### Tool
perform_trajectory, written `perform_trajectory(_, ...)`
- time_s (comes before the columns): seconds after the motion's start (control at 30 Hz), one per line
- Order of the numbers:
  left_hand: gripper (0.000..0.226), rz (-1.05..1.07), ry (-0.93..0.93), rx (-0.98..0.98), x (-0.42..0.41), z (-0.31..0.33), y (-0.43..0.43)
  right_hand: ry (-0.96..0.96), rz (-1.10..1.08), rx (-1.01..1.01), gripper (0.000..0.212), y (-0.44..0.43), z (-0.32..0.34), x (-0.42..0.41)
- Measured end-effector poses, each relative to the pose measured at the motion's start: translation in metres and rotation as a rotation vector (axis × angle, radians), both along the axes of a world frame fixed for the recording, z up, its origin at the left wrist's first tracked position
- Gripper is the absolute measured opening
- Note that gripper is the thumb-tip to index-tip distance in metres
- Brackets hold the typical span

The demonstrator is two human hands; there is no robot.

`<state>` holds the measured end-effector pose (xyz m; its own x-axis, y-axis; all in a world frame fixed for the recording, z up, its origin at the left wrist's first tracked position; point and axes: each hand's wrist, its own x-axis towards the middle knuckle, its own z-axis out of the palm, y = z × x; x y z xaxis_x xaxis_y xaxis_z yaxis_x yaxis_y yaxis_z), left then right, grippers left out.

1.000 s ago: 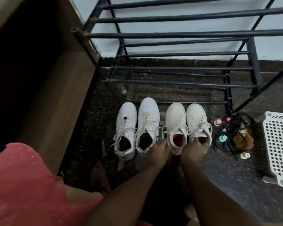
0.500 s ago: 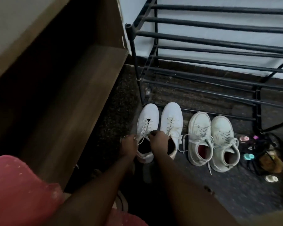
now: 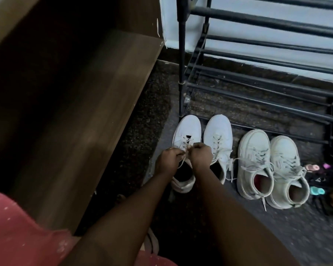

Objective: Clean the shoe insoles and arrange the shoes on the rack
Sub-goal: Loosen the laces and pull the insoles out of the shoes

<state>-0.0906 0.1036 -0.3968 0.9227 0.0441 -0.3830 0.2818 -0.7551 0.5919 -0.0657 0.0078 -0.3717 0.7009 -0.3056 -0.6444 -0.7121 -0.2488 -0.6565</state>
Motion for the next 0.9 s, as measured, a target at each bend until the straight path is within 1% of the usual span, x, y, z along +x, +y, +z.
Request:
perform_trajectory(0.03,0.024,0.001,0.003,0.001,0.0,0.0,0.001,-0.002,-0.047,0.071,0.004,0.0,0.001,0.004)
perform_trajectory(0.13,0.022,0.018,-0.011,-0.041,0.0,0.0,0.003,-0.074,-0.196,0.316,0.019,-0.005,0.015,0.019)
perform_trajectory(0.2,0.023,0.038,0.004,-0.051,0.0,0.0,0.002,-0.143,-0.297,0.466,0.021,-0.008,0.034,0.031)
perform_trajectory(0.3,0.024,0.066,0.016,-0.045,0.001,-0.001,-0.001,-0.289,-0.284,0.565,0.016,-0.01,0.062,0.047)
perform_trajectory(0.33,0.024,0.076,0.015,-0.037,0.001,0.0,-0.002,-0.34,-0.275,0.626,0.019,-0.011,0.071,0.051)
perform_trajectory(0.37,0.023,0.09,0.013,-0.031,0.003,0.0,-0.003,-0.389,-0.281,0.701,0.021,-0.013,0.079,0.055)
perform_trajectory(0.43,0.02,0.109,0.029,-0.036,0.007,-0.001,-0.005,-0.48,-0.308,0.902,0.018,-0.017,0.091,0.061)
perform_trajectory(0.5,0.015,0.087,0.055,-0.032,0.01,0.0,-0.008,-0.505,-0.351,1.081,0.014,-0.023,0.093,0.061)
perform_trajectory(0.53,0.014,0.067,0.063,-0.019,0.011,0.001,-0.008,-0.473,-0.355,1.072,0.015,-0.026,0.085,0.06)
perform_trajectory(0.57,0.015,0.049,0.063,-0.002,0.011,0.0,-0.009,-0.415,-0.335,0.967,0.017,-0.03,0.074,0.055)
perform_trajectory(0.6,0.015,0.037,0.053,0.015,0.01,0.0,-0.008,-0.337,-0.286,0.764,0.019,-0.032,0.059,0.049)
perform_trajectory(0.67,0.014,0.036,0.011,0.029,0.008,-0.001,-0.006,-0.174,-0.112,0.237,0.017,-0.035,0.028,0.033)
perform_trajectory(0.7,0.013,0.035,-0.005,0.028,0.007,-0.002,-0.005,-0.107,-0.002,0.049,0.015,-0.035,0.017,0.023)
perform_trajectory(0.73,0.013,0.022,-0.01,0.026,0.006,-0.002,-0.004,-0.054,0.116,-0.068,0.016,-0.033,0.008,0.012)
perform_trajectory(0.8,0.016,-0.039,0.012,0.017,0.007,-0.002,-0.005,0.013,0.296,-0.156,0.022,-0.028,-0.005,-0.009)
perform_trajectory(0.83,0.019,-0.062,0.038,0.019,0.008,0.0,-0.006,0.026,0.322,-0.154,0.024,-0.026,-0.009,-0.016)
perform_trajectory(0.9,0.026,-0.066,0.108,0.026,0.011,0.007,-0.008,0.027,0.309,-0.133,0.024,-0.021,-0.013,-0.024)
